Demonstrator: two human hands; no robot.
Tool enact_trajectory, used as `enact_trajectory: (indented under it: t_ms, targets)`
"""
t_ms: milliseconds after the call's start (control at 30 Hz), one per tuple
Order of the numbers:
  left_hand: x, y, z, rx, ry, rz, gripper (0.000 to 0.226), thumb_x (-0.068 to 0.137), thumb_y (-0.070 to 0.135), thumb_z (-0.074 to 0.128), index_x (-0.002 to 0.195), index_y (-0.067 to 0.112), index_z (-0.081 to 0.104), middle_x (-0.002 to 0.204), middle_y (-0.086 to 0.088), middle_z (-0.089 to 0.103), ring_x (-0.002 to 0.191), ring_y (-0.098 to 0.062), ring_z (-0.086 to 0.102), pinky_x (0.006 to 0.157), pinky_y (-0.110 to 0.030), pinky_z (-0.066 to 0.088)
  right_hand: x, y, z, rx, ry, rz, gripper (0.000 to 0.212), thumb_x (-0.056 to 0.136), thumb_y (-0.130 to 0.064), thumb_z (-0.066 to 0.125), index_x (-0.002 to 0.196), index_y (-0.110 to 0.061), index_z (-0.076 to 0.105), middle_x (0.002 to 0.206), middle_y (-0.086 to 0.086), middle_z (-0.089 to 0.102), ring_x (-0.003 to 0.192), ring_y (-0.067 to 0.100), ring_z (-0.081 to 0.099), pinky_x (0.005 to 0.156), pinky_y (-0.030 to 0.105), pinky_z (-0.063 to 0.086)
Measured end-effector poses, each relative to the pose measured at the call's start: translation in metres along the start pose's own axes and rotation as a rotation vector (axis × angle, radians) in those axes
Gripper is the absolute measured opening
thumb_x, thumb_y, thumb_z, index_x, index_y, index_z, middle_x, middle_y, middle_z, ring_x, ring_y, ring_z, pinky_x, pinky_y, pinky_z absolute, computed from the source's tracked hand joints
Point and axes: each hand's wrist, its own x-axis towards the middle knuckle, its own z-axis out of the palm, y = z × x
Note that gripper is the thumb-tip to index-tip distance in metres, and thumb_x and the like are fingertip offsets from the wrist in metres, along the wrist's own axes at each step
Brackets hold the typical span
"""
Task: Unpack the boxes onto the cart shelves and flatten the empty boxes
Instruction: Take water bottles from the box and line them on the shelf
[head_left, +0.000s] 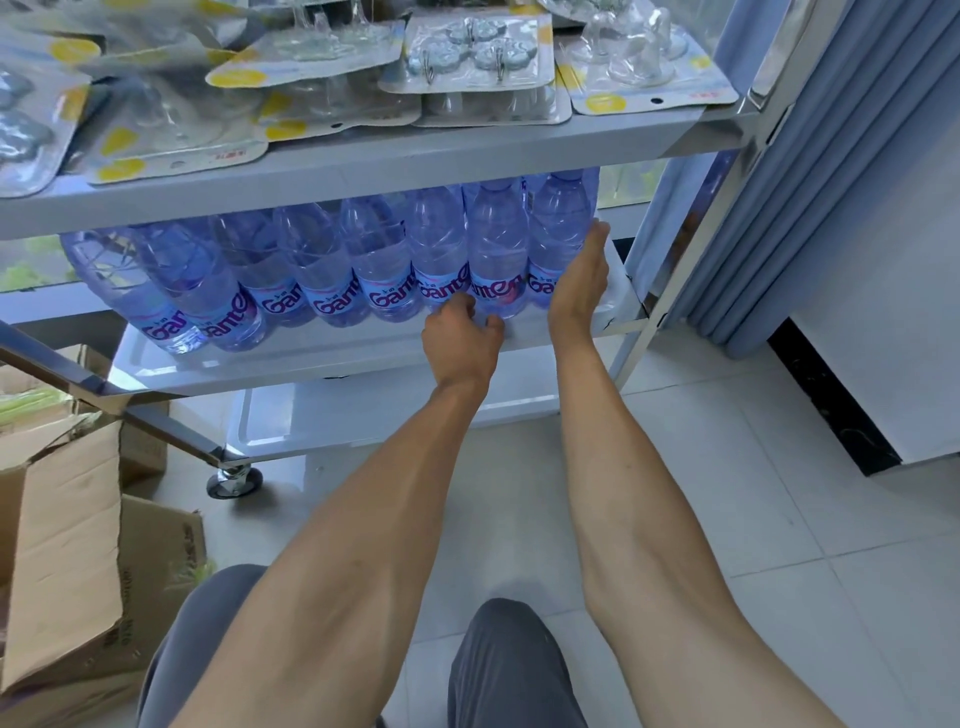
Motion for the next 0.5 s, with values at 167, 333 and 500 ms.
enact_trajectory:
  t_ms: [167, 333, 500]
  targets:
    - [-0.0026, -0.0004, 0.0038, 0.031, 0.005, 0.018, 0.022, 0.083, 0.027, 0.071, 0.095, 0.009, 0.064, 0.088, -0.005, 0.069, 0.078, -0.027, 0.063, 0.072, -0.033, 0.053, 0.0057, 0.0014, -0.0024, -0.021, 0.043, -0.002, 0.046, 0.108, -0.041, 0.023, 0.130, -0.015, 0.053, 0.128, 0.009, 0.062, 0.115, 0.023, 0.061, 0.102, 0.047, 0.050]
    - [-0.0010, -0.0009, 0.0040, 0.008, 0.006, -0.003, 0.028, 0.084, 0.035, 0.072, 0.095, 0.011, 0.064, 0.090, -0.004, 0.070, 0.079, -0.024, 0.064, 0.075, -0.033, 0.054, 0.0075, 0.0037, -0.0036, -0.033, 0.018, -0.001, 0.038, 0.107, -0.044, 0.021, 0.124, -0.028, 0.051, 0.135, 0.007, 0.058, 0.122, 0.023, 0.057, 0.107, 0.046, 0.047]
    - [0.0019, 0.0038, 0.0007, 0.002, 0.016, -0.025, 0.033, 0.084, 0.045, 0.072, 0.087, 0.013, 0.062, 0.080, 0.001, 0.064, 0.070, -0.018, 0.056, 0.066, -0.027, 0.042, 0.0079, 0.0055, -0.0030, -0.054, 0.016, 0.006, 0.050, 0.107, -0.045, 0.017, 0.143, -0.022, 0.044, 0.148, 0.006, 0.049, 0.133, 0.024, 0.049, 0.111, 0.044, 0.042]
